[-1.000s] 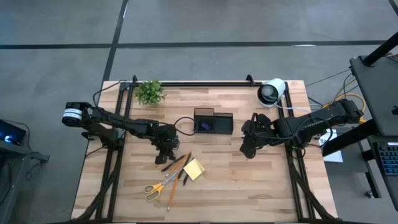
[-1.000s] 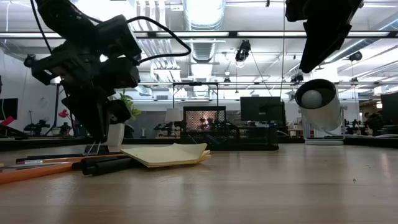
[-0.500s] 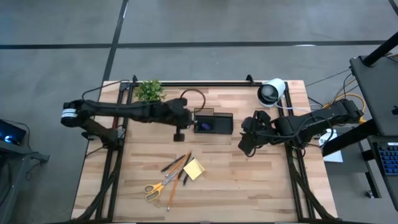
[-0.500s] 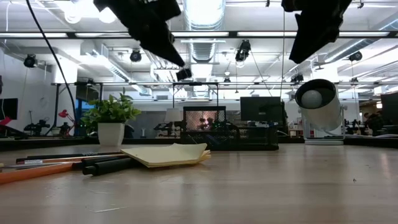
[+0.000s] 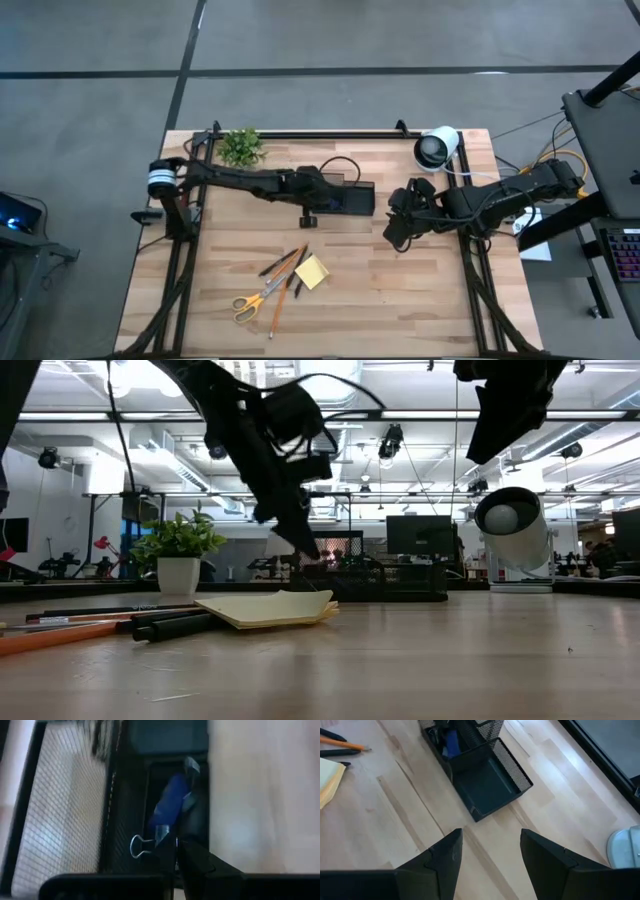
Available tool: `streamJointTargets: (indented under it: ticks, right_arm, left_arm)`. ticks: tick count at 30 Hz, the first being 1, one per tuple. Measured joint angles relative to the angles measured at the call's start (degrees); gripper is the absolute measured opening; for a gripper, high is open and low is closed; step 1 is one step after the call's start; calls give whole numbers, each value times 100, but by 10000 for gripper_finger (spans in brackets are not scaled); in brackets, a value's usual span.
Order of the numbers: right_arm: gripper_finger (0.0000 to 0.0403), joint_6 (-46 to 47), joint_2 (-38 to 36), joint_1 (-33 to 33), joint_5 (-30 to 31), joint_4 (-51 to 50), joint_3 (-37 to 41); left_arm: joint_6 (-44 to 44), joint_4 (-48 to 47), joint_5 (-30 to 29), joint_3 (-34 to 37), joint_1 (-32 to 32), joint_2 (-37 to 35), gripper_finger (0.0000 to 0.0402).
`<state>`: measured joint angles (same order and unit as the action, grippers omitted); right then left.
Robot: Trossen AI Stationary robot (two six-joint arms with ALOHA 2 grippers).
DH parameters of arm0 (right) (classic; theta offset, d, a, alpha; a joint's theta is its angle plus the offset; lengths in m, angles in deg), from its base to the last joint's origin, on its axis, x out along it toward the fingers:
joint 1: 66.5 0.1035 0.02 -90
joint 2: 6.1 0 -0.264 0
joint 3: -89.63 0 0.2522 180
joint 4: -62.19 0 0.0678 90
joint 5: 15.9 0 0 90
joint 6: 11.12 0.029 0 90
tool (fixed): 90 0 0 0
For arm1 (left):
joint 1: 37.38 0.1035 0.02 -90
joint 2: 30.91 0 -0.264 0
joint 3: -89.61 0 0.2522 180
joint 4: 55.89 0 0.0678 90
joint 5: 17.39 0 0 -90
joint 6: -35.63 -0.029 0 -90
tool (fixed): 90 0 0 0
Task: Pick and place office supplies into organizer
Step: Put the black binder clip into the black desk organizer, then put the yellow sticky notes into the black desk organizer
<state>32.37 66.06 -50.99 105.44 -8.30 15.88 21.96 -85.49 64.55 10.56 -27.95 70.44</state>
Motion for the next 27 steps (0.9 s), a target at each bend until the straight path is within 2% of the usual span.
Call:
streamJointTargets:
  ticks: [2,8,13,18,20,24,27]
  right_arm:
    - [187,0,0,0,-2,-1,0]
    - [187,-13,0,0,14,2,11]
    - [187,-15,0,-2,24,8,33]
    - [187,-7,0,-2,22,17,42]
    - [187,-4,0,-1,14,34,42]
    - [187,-100,25,-2,1,88,44]
    - [187,-359,55,-4,16,241,76]
  left_arm:
    - [77,-11,-353,-1,-2,16,0]
    - [266,-303,-191,-1,20,-166,11]
    - [879,-322,45,-5,15,-294,62]
    - [883,-852,66,-99,-66,-512,120]
    - [787,-1238,505,-92,-143,-785,135]
    - [259,-1977,1973,157,-343,-1334,145]
    - [257,-2125,2258,668,-583,-1678,146]
